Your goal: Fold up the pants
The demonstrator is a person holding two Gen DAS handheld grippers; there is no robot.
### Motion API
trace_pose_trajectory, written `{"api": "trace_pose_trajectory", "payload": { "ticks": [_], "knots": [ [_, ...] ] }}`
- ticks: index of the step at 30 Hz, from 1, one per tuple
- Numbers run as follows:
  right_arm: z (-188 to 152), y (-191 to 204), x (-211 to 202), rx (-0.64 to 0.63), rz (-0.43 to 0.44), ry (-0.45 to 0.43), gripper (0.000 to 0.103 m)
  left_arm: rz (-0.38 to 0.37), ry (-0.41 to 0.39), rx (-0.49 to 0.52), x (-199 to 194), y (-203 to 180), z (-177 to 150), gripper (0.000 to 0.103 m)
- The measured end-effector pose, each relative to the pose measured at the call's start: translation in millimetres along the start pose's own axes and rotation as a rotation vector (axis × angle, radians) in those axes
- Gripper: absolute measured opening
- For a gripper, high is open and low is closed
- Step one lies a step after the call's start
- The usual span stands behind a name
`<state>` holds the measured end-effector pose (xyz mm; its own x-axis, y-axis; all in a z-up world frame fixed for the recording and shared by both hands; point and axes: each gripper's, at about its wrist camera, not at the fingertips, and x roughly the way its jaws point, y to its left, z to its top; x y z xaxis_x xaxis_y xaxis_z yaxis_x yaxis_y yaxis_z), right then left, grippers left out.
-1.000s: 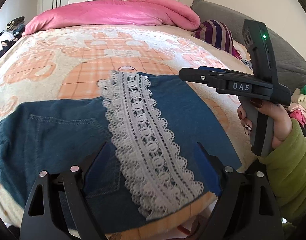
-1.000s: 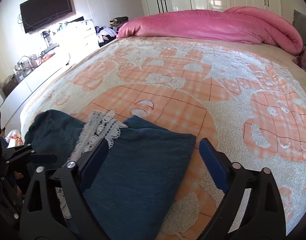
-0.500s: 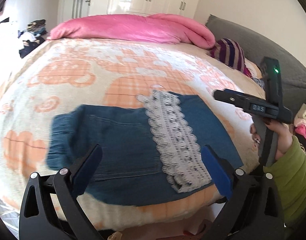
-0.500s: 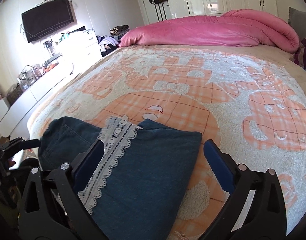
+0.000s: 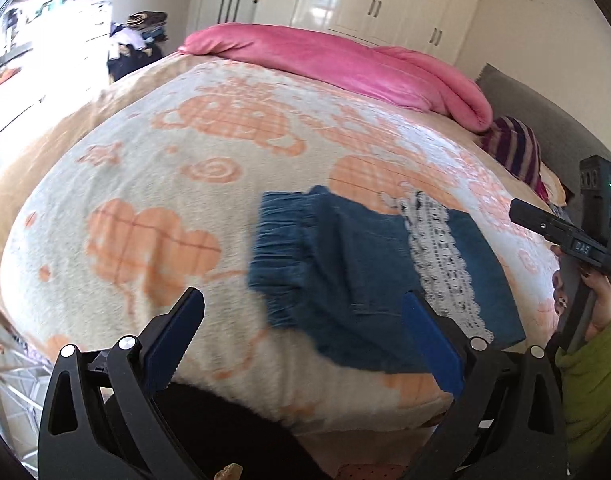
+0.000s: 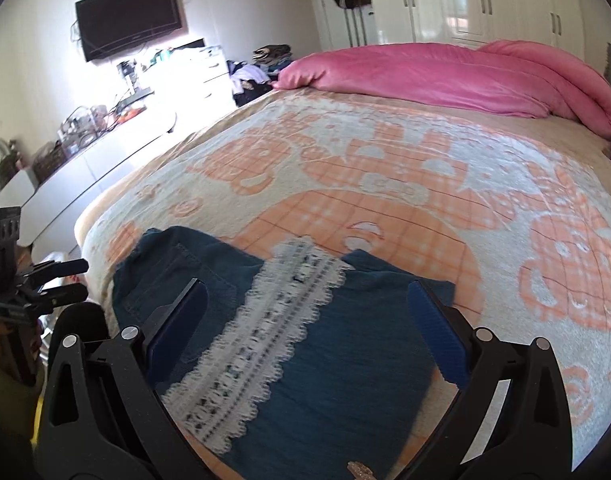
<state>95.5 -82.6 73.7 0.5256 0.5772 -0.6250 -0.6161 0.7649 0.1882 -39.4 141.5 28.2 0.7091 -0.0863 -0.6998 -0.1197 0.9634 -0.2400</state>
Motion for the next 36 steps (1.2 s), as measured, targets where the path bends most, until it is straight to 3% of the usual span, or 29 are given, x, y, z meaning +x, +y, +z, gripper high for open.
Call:
{"api": "trace_pose_trajectory", "payload": {
  "ticks": [5,11,17,21,22,25,36],
  "knots": [
    [16,29,15,-0.06,0.048,0.032,0.094,-0.021,0.013,-0.05,0,15,-7,0.099],
    [44,72,44,-0.171,0.14,0.1,0.094,-0.1,0.053,-0.079,13,16,-17,0.099],
    [59,105,74,-0.284,0.152,0.166,0.094,-0.169,0.079,-0.126,26,15,-24,0.098],
    [64,120,99,-0.303,0.208,0.228,0.094,-0.291,0.082,-0.232,35,20,-28,0.097],
    [65,124,106,-0.307,0.223,0.246,0.094,-0.308,0.089,-0.246,39,20,-28,0.095],
    [64,132,125,-0.312,0.259,0.303,0.094,-0.325,0.111,-0.252,47,16,-31,0.072],
    [58,161,193,-0.32,0.329,0.468,0.094,-0.355,0.144,-0.308,70,12,-36,0.072]
  ]
}}
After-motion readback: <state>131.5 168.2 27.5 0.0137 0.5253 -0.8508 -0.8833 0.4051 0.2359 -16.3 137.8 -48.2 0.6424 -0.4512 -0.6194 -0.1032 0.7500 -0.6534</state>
